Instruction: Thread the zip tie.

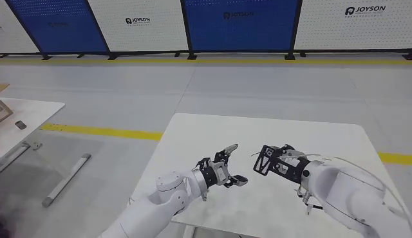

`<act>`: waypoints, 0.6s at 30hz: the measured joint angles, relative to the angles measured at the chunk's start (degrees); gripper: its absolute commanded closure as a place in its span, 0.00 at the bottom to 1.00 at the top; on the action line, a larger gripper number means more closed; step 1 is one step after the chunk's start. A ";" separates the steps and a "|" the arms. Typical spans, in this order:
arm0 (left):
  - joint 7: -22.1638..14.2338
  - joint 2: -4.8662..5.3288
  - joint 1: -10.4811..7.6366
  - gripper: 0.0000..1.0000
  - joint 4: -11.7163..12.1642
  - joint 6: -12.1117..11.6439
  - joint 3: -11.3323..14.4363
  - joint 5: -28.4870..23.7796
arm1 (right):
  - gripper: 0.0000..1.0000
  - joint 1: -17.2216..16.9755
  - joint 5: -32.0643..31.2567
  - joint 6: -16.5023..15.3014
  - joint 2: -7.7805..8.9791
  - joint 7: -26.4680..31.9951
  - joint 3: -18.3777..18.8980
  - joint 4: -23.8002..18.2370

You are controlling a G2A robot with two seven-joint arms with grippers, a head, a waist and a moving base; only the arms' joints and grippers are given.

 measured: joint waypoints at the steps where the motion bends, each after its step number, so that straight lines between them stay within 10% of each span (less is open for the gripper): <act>1: 0.01 0.00 0.00 0.00 0.00 0.00 0.00 0.01 | 1.00 -0.01 0.00 0.00 0.00 -0.01 0.01 -0.01; 9: 0.02 0.00 0.00 0.00 0.00 0.01 0.00 0.01 | 1.00 -0.34 -2.00 0.00 -0.06 -2.38 -1.25 0.07; 18: 0.02 0.00 0.00 0.00 0.00 0.01 0.00 0.01 | 1.00 8.40 -6.03 0.00 -2.93 -2.62 -12.40 3.17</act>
